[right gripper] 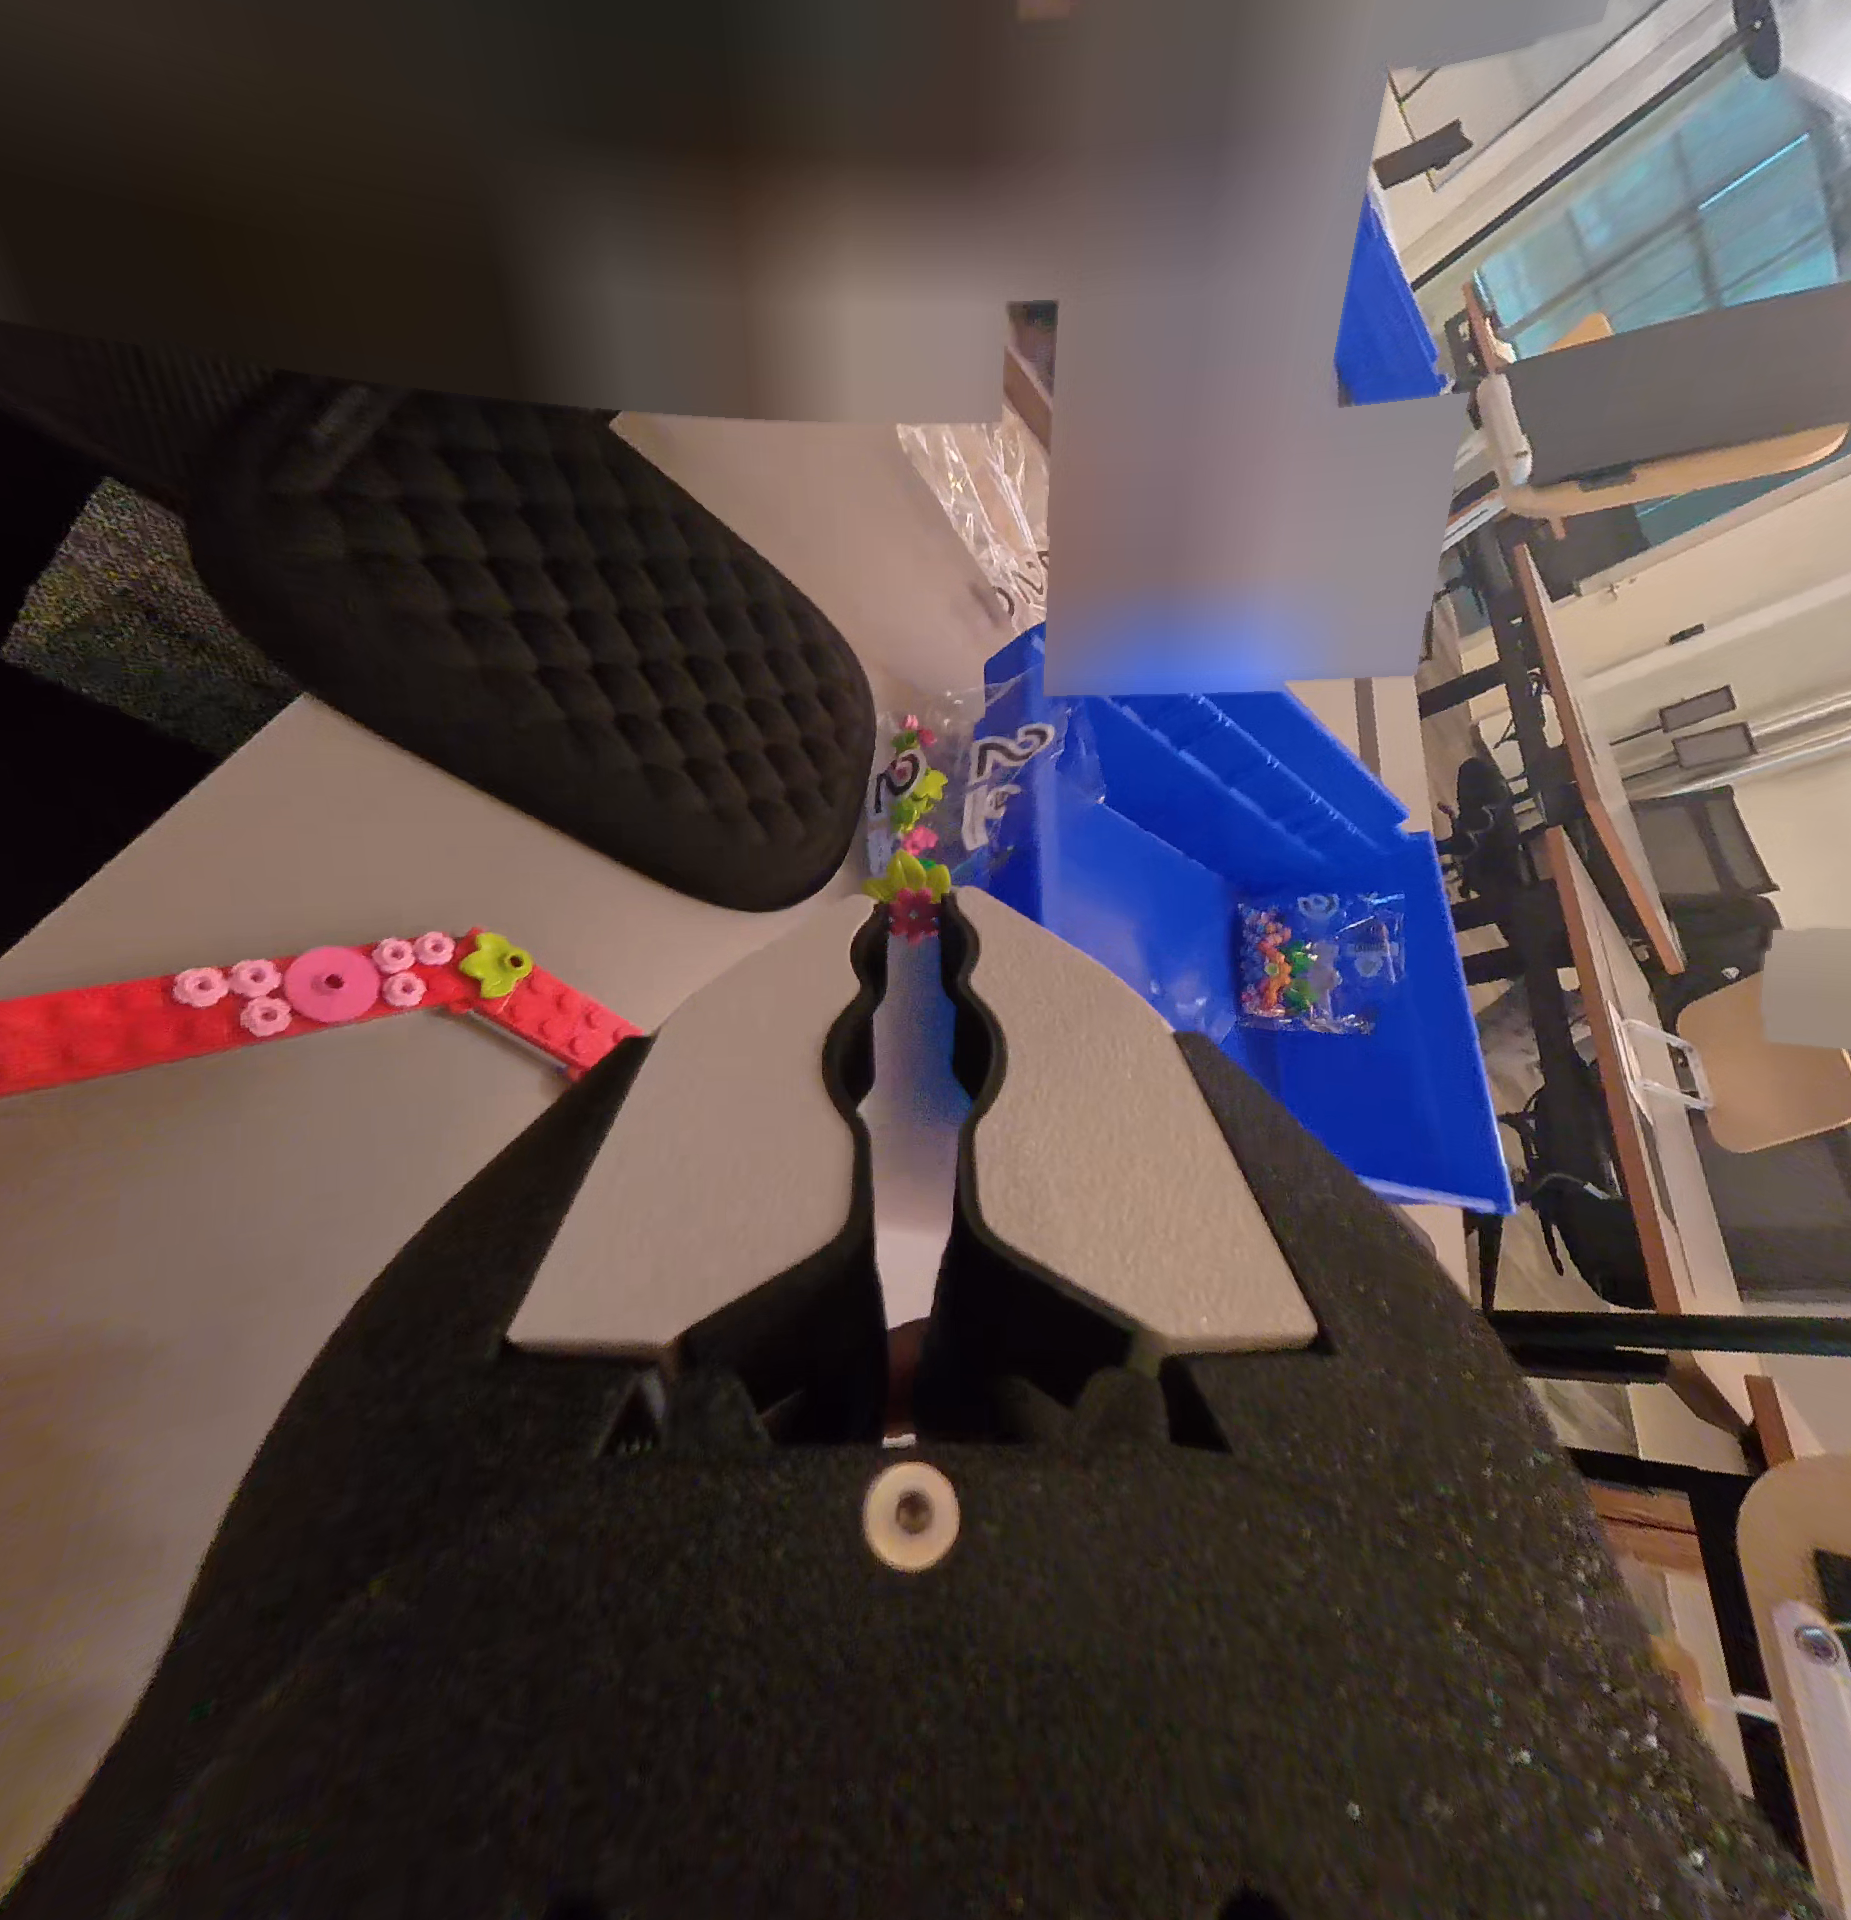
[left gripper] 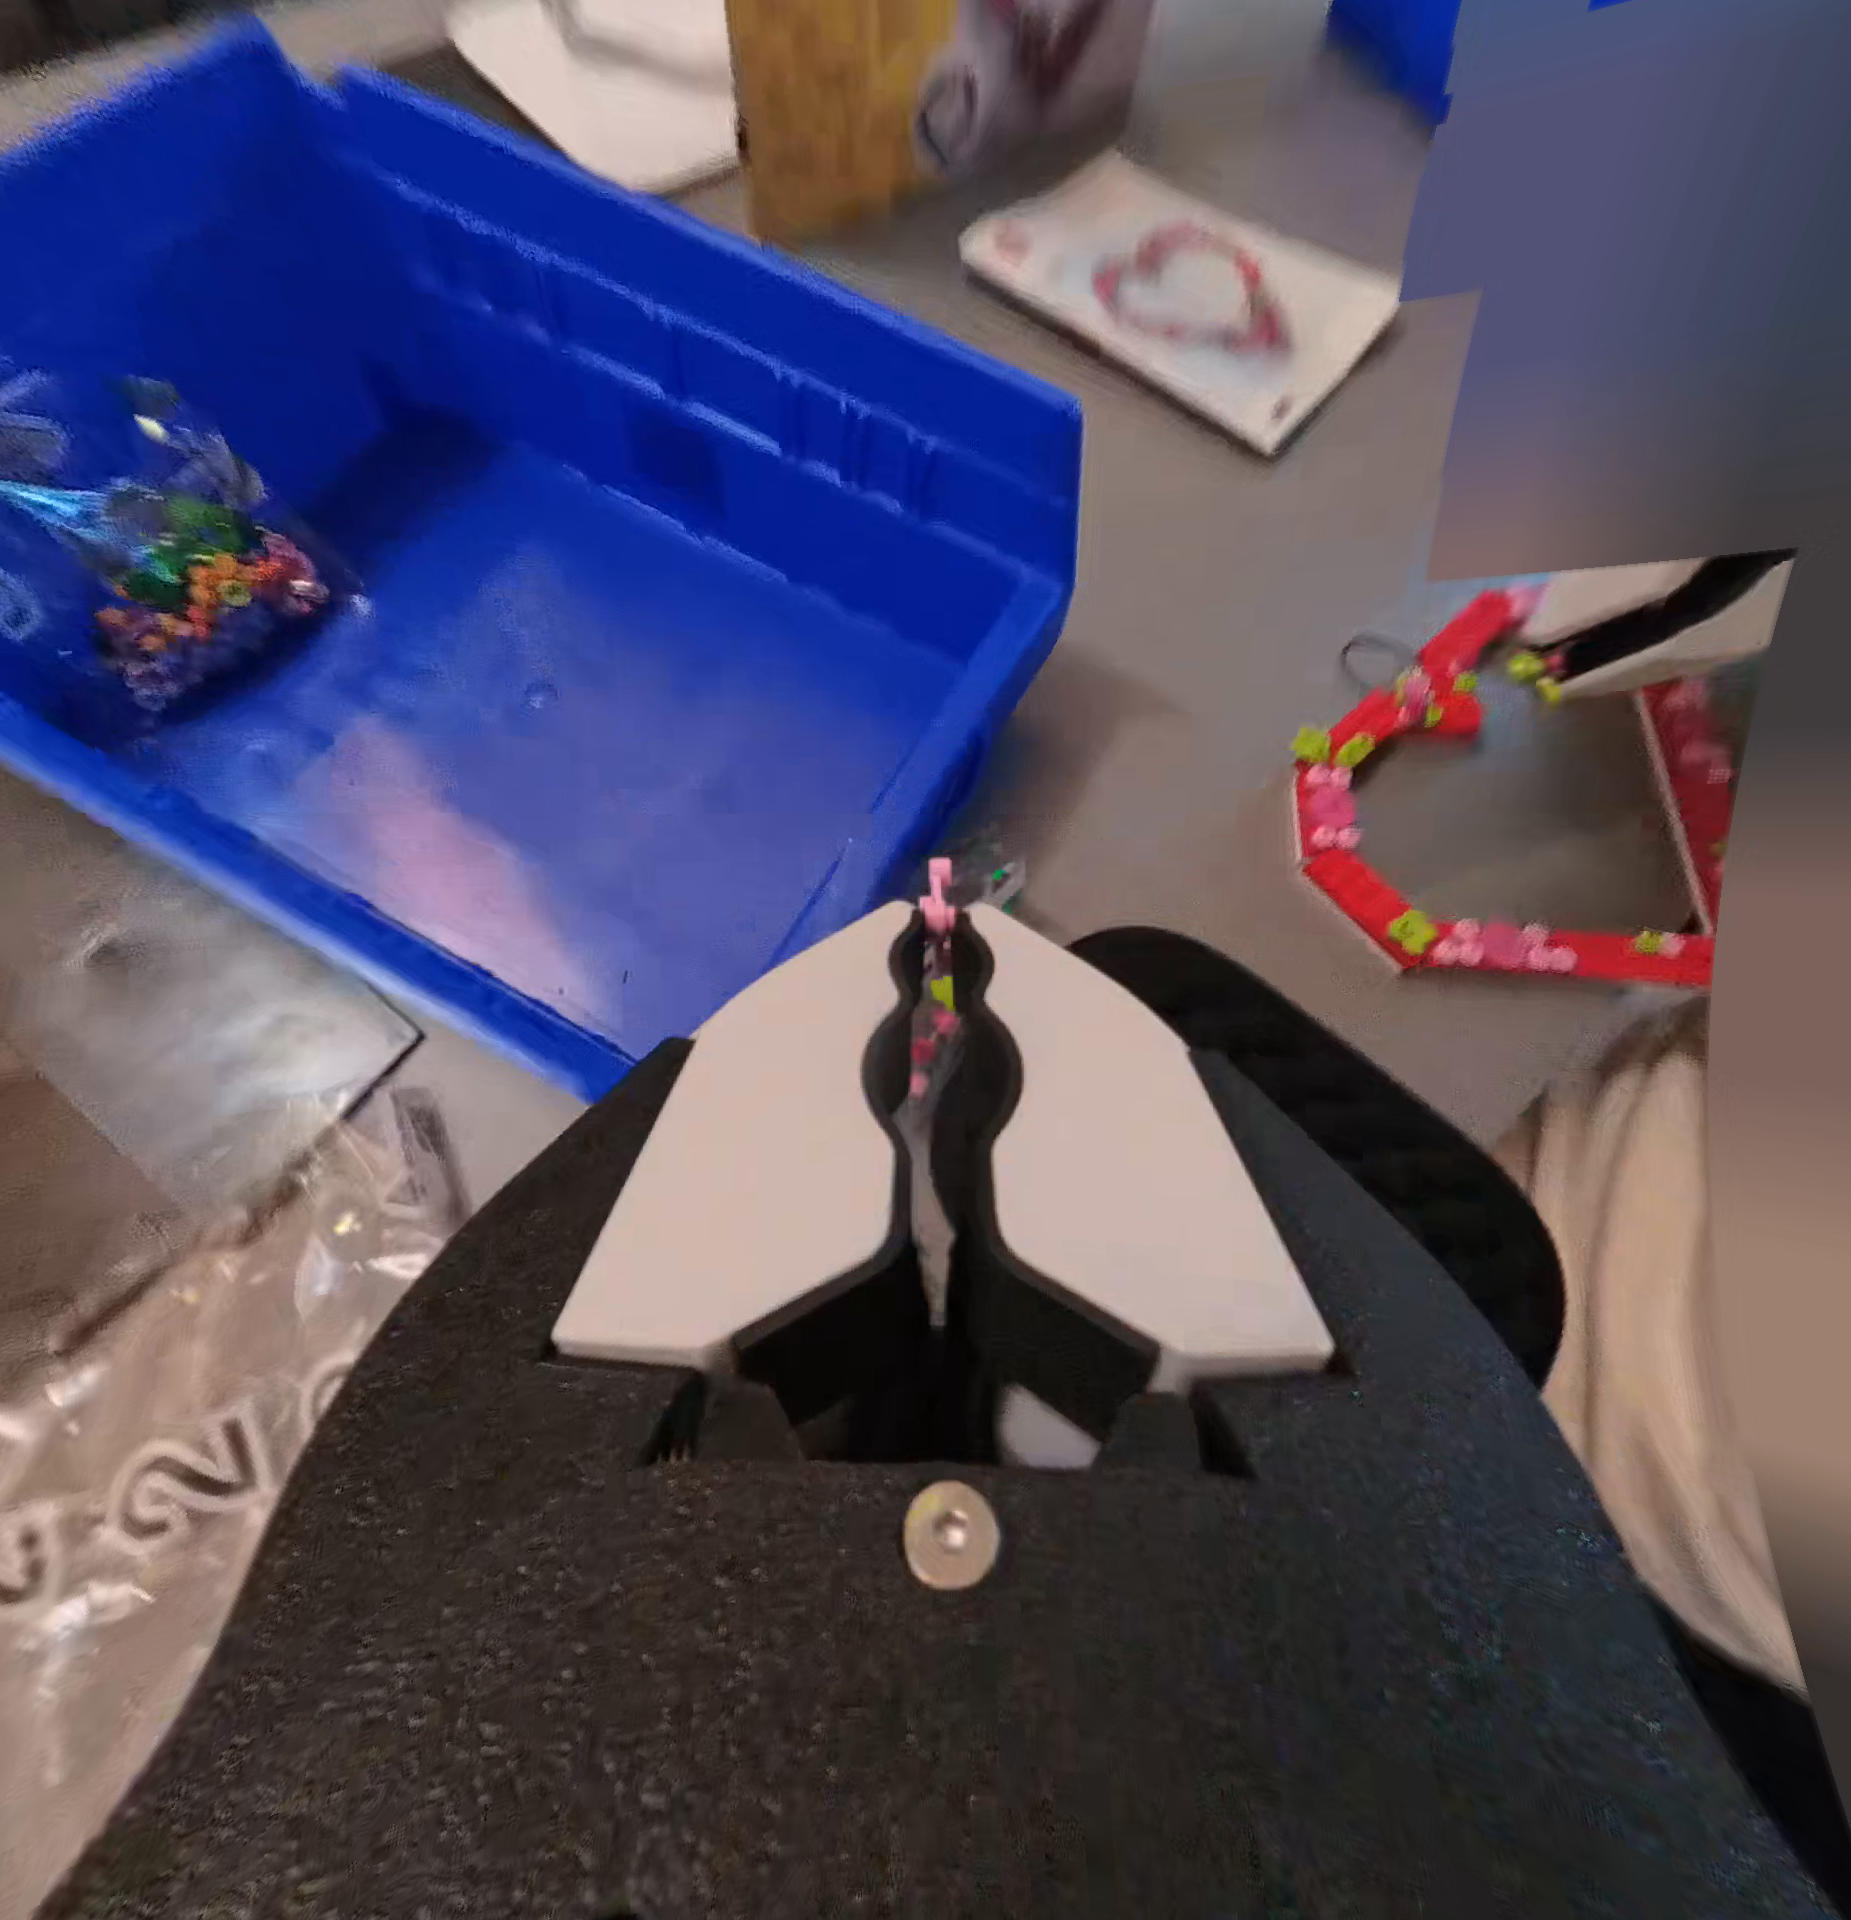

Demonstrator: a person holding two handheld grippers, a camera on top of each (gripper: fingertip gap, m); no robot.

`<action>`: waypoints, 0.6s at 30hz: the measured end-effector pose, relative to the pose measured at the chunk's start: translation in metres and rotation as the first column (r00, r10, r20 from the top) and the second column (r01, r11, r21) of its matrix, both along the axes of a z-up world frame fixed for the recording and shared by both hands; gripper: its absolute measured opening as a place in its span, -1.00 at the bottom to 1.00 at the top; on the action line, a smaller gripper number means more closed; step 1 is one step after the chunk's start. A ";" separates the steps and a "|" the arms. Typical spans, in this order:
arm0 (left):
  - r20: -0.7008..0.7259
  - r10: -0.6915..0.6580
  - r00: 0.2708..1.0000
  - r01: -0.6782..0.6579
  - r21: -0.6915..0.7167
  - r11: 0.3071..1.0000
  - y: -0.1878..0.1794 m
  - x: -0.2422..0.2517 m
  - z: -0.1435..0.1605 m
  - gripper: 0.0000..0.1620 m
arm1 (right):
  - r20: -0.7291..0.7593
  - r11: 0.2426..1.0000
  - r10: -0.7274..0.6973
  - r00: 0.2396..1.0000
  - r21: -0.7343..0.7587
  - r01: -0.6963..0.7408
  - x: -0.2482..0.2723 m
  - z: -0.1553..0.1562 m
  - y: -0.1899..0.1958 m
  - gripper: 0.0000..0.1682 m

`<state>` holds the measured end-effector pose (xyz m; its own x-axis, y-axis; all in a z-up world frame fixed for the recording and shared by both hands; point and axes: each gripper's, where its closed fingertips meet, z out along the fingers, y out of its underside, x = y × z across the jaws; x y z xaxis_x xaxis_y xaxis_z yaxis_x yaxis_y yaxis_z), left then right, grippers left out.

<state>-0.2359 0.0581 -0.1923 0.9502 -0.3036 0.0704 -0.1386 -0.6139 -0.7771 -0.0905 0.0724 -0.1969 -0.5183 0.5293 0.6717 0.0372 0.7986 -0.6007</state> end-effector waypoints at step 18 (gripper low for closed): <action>0.039 -0.324 0.945 0.290 -0.559 0.777 0.021 -0.004 -0.036 -0.66 | -0.068 1.000 -0.019 0.998 0.008 0.020 0.009 0.010 0.006 -0.89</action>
<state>-0.2403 0.0796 -0.2284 0.8208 -0.5062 0.2647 -0.4263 -0.8513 -0.3060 -0.0816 0.0786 -0.1870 -0.4610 0.5330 0.7095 0.0123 0.8032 -0.5955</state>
